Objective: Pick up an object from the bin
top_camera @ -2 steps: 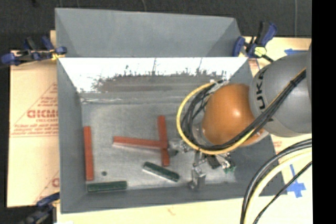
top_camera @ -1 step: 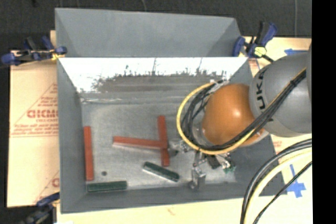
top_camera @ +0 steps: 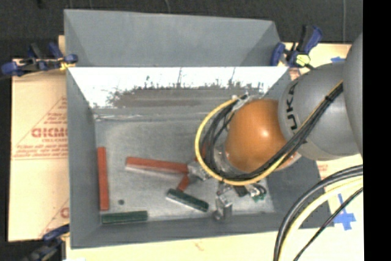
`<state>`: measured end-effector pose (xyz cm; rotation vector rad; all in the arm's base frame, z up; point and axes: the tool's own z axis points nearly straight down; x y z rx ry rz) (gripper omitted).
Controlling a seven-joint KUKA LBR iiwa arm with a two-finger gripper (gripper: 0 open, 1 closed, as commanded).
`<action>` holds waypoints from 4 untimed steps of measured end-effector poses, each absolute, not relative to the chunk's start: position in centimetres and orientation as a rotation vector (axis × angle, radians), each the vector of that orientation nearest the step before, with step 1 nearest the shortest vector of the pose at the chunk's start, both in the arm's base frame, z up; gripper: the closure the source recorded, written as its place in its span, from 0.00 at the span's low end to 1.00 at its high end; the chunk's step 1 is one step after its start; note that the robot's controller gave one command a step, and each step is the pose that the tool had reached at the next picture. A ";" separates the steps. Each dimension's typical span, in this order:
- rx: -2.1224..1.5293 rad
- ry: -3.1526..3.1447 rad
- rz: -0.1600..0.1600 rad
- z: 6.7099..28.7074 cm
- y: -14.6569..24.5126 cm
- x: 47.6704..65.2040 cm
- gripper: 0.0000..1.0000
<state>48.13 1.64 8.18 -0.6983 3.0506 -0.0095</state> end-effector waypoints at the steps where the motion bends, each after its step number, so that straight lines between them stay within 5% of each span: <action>1: -0.819 3.015 -0.006 7.9 5.7 48.1 0.00; 2: -0.995 2.975 -0.002 7.0 5.6 48.0 1.00; 4: -1.058 2.960 -0.001 9.1 6.9 47.8 1.00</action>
Offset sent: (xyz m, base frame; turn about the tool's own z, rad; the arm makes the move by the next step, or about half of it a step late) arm -0.0021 0.0404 -0.0118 -0.1970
